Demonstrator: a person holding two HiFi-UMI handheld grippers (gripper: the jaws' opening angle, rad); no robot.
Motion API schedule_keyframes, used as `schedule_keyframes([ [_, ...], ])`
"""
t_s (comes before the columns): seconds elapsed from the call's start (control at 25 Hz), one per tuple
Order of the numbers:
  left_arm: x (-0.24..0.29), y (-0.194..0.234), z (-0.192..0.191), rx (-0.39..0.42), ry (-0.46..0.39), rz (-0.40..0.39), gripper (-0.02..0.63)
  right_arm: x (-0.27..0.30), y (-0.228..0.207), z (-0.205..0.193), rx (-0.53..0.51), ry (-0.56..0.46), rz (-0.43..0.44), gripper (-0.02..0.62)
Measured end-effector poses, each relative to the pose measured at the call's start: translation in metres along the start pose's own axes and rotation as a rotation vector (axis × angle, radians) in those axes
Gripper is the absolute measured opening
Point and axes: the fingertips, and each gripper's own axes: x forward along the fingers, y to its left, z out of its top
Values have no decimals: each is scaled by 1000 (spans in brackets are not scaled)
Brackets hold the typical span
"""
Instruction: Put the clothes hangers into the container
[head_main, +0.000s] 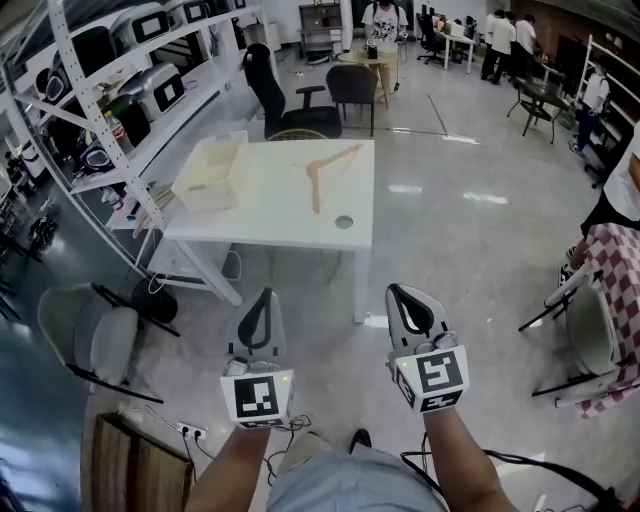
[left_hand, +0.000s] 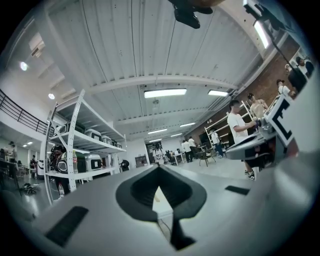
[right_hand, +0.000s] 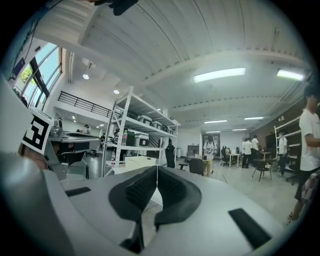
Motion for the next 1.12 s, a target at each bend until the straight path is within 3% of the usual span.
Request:
schedule_keyframes([
  [0.32,27,-3,-18,12,22,0,11,27,-14,-15,15,27,21,11],
  [0.44,49,2,-27,-21,46,2,11,50,-21,-20,19,33,18,11],
  [0.88,158,62,-47,-38,39,-47,11,177,-32,-13,19,45,-20,11],
  [1.12,209,97,-51,1,-7,-65,11,236,-38,2,-4,16,-38,11],
])
